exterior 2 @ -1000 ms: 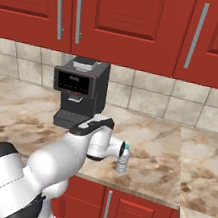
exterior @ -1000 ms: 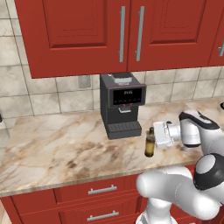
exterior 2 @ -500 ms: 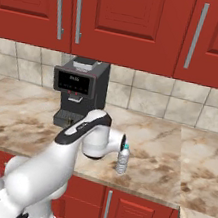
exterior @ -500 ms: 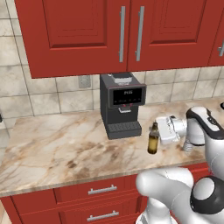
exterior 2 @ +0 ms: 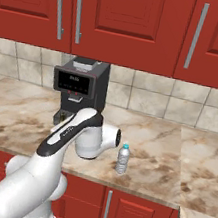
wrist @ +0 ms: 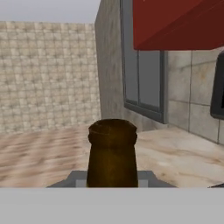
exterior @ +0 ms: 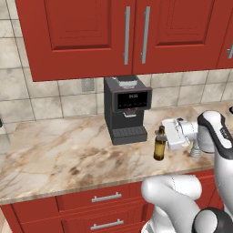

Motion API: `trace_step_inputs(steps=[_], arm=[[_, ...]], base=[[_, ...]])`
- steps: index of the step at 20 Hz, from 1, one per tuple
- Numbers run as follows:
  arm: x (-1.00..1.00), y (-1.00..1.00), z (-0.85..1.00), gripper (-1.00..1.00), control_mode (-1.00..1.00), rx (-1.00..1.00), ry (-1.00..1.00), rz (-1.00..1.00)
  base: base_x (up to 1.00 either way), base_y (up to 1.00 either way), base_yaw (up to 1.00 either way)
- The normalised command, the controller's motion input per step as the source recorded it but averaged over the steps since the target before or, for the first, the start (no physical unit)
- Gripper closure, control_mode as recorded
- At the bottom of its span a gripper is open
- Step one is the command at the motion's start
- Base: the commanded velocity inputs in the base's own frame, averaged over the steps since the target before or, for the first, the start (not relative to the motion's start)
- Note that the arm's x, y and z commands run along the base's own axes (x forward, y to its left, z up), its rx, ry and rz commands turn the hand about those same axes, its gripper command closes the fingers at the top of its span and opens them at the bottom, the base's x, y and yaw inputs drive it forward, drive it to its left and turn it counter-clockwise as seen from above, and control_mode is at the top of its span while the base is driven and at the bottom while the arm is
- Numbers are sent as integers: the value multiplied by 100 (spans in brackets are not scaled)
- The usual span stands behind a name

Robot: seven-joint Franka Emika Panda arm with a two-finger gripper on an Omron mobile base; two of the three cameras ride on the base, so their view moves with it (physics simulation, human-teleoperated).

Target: Place the drinks on the dining counter in a tight cluster.

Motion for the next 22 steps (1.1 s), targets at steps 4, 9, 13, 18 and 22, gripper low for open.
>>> trace_step_inputs(steps=[4, 9, 13, 18, 22], arm=[[-23, 13, 22, 100, -100, 0, 0, 6], [-19, 8, 20, 100, -100, -1, 0, 4], [-3, 1, 5, 100, -100, 0, 1, 1], [0, 0, 0, 100, -100, 0, 0, 0], [0, 0, 0, 100, -100, 0, 0, 0]], base=[[0, 0, 0], [0, 0, 0], [0, 0, 0], [0, 0, 0], [0, 0, 0]])
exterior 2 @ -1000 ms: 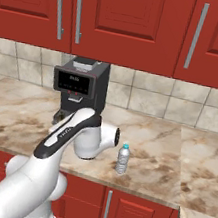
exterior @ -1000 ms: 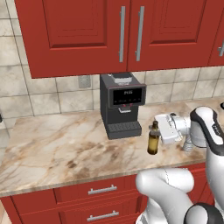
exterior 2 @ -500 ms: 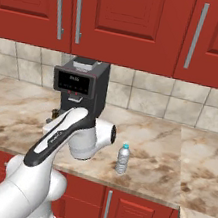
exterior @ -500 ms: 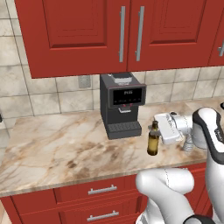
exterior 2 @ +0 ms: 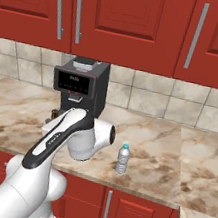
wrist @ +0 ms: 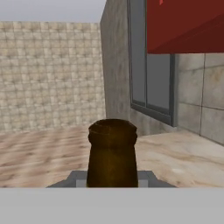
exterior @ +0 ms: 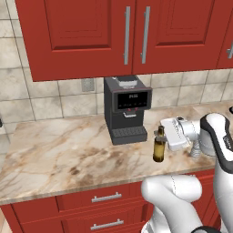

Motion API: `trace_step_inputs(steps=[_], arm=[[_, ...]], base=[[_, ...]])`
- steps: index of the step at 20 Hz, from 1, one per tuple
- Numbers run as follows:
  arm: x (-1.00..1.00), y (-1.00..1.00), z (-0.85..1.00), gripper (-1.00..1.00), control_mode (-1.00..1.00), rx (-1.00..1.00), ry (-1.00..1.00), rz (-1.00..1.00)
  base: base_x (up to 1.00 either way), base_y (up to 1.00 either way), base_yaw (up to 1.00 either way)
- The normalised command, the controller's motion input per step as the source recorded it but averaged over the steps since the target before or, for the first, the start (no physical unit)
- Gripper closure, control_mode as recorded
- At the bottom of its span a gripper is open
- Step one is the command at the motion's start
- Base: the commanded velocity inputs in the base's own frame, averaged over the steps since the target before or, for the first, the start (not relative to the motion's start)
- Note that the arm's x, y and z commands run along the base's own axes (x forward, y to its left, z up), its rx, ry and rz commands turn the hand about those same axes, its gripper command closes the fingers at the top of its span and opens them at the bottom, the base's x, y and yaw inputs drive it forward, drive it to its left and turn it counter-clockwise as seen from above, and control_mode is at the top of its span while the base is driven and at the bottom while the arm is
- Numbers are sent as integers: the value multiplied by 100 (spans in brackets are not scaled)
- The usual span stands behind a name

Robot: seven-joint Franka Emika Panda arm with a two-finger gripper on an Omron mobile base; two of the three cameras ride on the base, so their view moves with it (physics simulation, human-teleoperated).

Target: Place the drinks on the dining counter in a tight cluster.

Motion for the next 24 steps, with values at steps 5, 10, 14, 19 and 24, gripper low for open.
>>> trace_step_inputs(steps=[5, 10, 14, 19, 24], arm=[[0, 0, 0, 100, -100, 0, 0, 0], [-12, 1, 0, 100, -100, 0, -4, 0], [0, 0, 0, 100, 100, 0, 0, 0], [0, 0, 0, 100, 100, 0, 0, 0], [0, 0, 0, 100, 100, 0, 0, 0]], base=[[0, 0, 0], [0, 0, 0], [-44, 7, 0], [-58, 6, 0], [-37, 21, 34]])
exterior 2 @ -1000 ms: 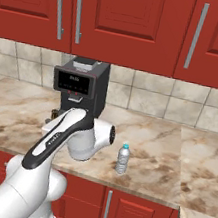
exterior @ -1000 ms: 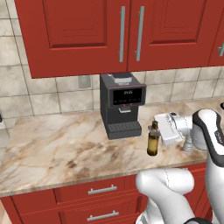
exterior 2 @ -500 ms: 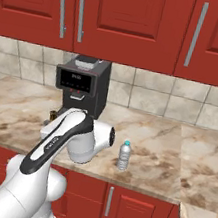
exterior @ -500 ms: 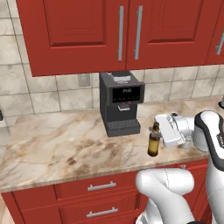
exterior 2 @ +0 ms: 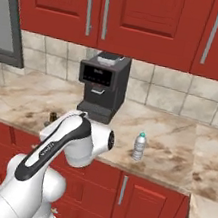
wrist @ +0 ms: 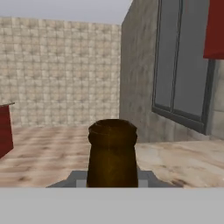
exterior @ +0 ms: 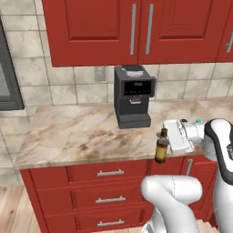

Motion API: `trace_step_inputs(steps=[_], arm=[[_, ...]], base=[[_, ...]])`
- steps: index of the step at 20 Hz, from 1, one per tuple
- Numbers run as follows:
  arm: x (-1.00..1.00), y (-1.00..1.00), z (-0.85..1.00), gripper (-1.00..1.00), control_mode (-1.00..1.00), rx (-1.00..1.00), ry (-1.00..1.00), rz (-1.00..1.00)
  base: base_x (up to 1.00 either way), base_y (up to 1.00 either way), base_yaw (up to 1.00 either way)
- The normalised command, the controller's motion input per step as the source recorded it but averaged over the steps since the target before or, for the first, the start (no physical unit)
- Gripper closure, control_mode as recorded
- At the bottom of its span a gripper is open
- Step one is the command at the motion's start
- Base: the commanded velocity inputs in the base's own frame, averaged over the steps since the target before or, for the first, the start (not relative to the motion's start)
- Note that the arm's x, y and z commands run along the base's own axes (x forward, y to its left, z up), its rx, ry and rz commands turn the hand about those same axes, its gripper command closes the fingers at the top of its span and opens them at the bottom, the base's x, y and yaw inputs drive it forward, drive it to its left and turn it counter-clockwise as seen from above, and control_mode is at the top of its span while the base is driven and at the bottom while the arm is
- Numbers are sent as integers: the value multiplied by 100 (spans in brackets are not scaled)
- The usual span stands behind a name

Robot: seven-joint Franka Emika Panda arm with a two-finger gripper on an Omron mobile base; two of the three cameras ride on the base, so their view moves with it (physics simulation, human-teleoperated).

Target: Place the drinks on the dining counter in a tight cluster.

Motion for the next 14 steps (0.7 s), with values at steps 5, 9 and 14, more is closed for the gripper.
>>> trace_step_inputs(steps=[5, 9, 14], arm=[[0, 0, 0, 100, 100, 0, 0, 0], [0, 0, 0, 100, 100, 0, 0, 0], [0, 0, 0, 100, 100, 0, 0, 0]], base=[[-7, 32, 81], [-11, 23, 95], [-9, 20, 96]])
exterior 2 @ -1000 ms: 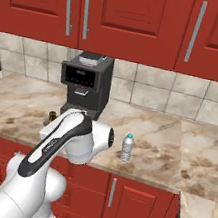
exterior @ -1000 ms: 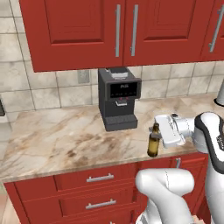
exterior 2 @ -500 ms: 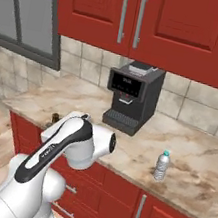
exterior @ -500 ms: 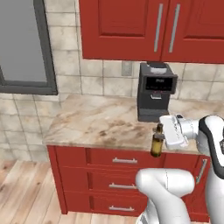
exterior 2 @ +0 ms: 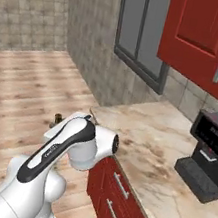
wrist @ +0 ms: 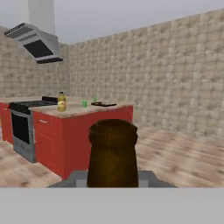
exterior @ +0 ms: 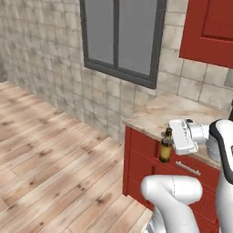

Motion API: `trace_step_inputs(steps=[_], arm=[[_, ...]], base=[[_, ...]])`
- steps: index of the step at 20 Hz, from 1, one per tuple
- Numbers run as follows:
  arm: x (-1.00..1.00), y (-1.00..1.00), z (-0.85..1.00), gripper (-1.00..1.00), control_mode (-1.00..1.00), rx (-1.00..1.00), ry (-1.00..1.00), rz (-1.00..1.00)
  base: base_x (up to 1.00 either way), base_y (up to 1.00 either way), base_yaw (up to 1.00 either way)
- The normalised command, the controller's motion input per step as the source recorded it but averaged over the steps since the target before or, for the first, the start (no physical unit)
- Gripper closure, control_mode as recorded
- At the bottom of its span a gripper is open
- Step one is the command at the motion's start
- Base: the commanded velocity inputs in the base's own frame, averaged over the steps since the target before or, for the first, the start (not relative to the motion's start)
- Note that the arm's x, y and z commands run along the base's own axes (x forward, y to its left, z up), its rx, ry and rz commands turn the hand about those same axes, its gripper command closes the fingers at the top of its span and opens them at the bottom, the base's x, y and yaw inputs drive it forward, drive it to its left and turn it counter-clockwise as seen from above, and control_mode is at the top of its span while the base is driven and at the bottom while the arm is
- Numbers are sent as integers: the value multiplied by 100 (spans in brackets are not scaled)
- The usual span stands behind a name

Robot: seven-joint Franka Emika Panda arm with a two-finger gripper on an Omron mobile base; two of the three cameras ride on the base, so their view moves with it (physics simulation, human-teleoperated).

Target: Place the drinks on the dining counter in a tight cluster.

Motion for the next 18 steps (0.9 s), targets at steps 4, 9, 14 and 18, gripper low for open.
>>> trace_step_inputs(steps=[4, 9, 14, 18], arm=[[0, 0, 0, 100, 100, 0, 0, 0], [0, 0, 0, 100, 100, 0, 0, 0], [0, 0, 0, 100, 100, 0, 0, 0], [0, 0, 0, 100, 100, 0, 0, 0]], base=[[-4, 16, 96], [0, 9, 95], [9, 1, 87], [46, 0, 62]])
